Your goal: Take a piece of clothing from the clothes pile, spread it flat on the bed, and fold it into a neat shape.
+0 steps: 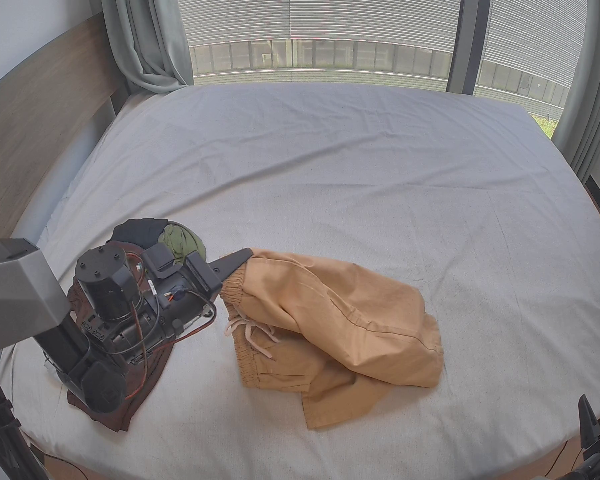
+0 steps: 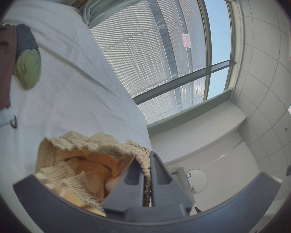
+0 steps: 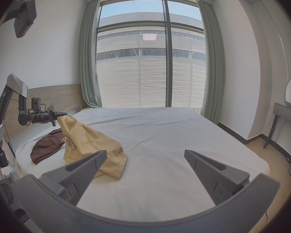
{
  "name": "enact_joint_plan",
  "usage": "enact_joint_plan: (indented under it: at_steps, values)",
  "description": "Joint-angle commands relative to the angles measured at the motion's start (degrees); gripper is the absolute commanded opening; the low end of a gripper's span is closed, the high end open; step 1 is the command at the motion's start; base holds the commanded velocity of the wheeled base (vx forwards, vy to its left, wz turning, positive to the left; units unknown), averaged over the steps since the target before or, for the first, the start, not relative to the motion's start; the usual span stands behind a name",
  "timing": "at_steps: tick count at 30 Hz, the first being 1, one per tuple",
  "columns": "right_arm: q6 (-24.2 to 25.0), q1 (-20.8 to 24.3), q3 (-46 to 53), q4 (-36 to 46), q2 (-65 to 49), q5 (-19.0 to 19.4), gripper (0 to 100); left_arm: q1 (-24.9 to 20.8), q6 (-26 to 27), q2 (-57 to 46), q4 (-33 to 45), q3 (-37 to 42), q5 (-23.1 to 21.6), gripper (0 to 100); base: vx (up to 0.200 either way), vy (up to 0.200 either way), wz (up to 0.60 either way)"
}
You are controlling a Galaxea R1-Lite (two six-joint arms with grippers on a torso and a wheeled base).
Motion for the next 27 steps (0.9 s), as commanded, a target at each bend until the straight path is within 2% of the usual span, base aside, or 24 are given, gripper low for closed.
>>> enact_joint_plan:
  at_steps: [1, 6, 7, 9, 10, 12, 27]
  values:
    - [0.1, 0.1, 0.9, 0.0, -0.9, 0.0, 100, 2.1, 1.3, 0.5, 0.0, 2.4, 0.0, 0, 0.000, 0.000, 0.00]
    - [0.1, 0.1, 0.9, 0.0, -0.9, 0.0, 100, 3.2, 5.5, 2.0, 0.0, 4.7, -0.1, 0, 0.000, 0.000, 0.00]
    - [0.1, 0.0, 0.9, 0.0, -0.9, 0.0, 100, 4.0, 9.3, 4.5, -0.1, 4.9, -0.1, 0, 0.000, 0.000, 0.00]
    - [0.2, 0.0, 0.9, 0.0, -0.9, 0.0, 100, 4.5, 11.0, 5.6, -0.1, 5.0, -0.1, 0, 0.000, 0.000, 0.00]
    - [0.1, 0.0, 0.9, 0.0, -0.9, 0.0, 100, 5.5, 14.8, 7.9, -0.1, 5.0, -0.1, 0, 0.000, 0.000, 0.00]
    - [0.0, 0.1, 0.8, 0.1, -0.9, 0.0, 100, 6.2, 17.4, 9.7, -0.1, 4.9, 0.0, 0, 0.000, 0.000, 0.00]
    - [0.0, 0.0, 0.9, -0.1, -0.9, 0.0, 100, 7.8, 19.8, 9.5, -0.1, 5.5, -0.1, 0, 0.000, 0.000, 0.00]
